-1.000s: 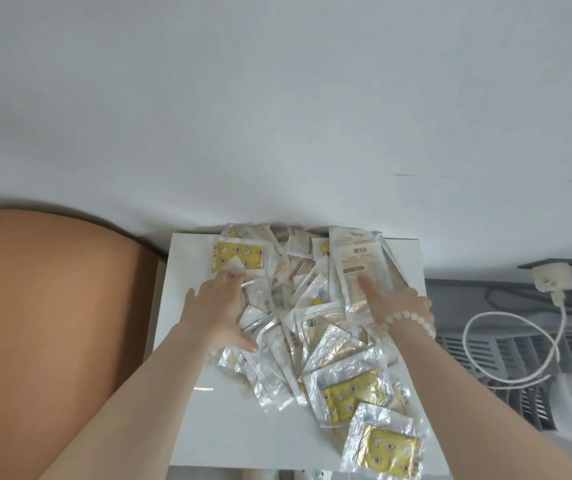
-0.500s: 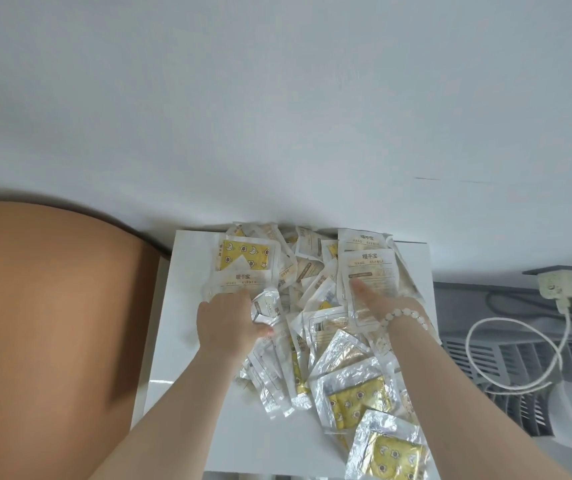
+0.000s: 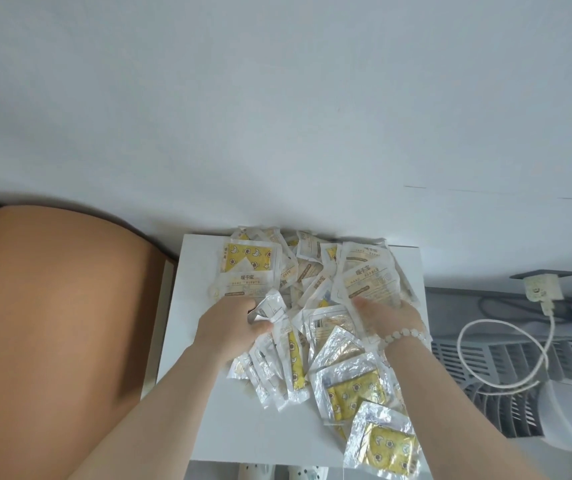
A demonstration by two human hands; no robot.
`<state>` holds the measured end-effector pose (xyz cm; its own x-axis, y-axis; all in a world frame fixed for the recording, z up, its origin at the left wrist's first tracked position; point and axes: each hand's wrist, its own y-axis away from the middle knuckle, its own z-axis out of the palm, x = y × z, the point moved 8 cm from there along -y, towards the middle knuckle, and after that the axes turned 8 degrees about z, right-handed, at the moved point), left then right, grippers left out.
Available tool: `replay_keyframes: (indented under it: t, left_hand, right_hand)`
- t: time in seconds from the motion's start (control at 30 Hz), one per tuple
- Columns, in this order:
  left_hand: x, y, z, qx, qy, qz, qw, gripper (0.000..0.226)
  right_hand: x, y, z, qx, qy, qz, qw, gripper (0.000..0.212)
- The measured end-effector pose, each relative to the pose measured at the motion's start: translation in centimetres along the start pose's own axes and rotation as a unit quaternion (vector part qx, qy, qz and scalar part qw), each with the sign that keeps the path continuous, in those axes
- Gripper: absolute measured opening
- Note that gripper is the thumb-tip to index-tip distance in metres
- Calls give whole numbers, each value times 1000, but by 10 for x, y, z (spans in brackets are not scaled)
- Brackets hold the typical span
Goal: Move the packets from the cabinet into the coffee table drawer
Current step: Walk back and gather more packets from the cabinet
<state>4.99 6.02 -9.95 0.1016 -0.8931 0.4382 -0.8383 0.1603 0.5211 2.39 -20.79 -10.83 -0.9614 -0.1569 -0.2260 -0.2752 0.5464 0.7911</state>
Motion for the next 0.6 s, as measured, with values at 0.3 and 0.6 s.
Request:
replay_keyframes:
  t: [0.3, 0.6]
  left_hand:
    - [-22, 12, -24, 66, 126, -44, 989, 46]
    - [-42, 27, -52, 159, 155, -74, 972, 52]
  right_hand:
    - [17, 6, 6, -53, -116, 7, 992, 85]
    - [26, 8, 15, -90, -151, -8, 984, 85]
